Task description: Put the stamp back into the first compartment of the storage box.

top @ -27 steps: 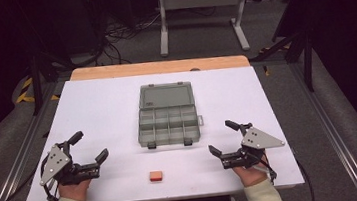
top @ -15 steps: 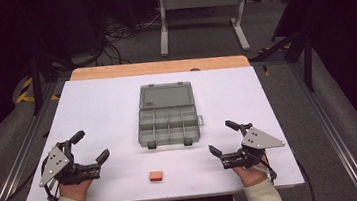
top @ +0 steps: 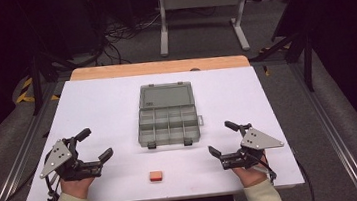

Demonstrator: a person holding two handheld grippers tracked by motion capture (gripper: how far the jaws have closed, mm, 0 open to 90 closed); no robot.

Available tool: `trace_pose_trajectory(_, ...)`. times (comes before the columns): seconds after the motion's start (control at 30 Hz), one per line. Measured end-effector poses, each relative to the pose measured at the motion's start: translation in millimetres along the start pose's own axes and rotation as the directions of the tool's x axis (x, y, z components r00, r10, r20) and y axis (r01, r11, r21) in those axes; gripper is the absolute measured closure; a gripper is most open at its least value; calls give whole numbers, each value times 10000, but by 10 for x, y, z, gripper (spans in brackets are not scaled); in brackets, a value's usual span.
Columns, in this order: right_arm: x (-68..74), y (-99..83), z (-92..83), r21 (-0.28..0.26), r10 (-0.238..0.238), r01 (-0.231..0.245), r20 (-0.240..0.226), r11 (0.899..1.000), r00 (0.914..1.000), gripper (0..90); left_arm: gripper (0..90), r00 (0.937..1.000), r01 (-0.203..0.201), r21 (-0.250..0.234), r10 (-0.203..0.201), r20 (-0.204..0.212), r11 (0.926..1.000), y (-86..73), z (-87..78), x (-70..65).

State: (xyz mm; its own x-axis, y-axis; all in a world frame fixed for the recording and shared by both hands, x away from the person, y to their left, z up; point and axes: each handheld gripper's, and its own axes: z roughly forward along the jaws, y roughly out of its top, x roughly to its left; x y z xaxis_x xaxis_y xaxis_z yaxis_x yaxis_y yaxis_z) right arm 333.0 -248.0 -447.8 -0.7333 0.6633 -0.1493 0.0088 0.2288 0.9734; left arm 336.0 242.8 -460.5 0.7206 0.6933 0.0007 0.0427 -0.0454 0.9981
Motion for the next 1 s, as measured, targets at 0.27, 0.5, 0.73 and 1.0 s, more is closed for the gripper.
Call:
trace_pose_trajectory(0.27,-25,-20,10,65,127,-127,-17,9999,9999,43,6,9971,-292,311,269,716,9991,171,209,-64)
trace_pose_trajectory(0.5,-31,-31,8,100,160,-159,-82,9998,9998,45,9,9924,-476,389,428,1157,9981,277,379,-137)
trace_pose_trajectory(0.73,-43,-39,7,108,241,-240,-109,9997,9996,45,6,9843,-552,513,457,1705,9972,385,549,-186)
trace_pose_trajectory(1.0,-56,-50,3,99,330,-328,-141,9994,9994,45,6,9719,-713,865,498,2301,9937,417,752,-274)
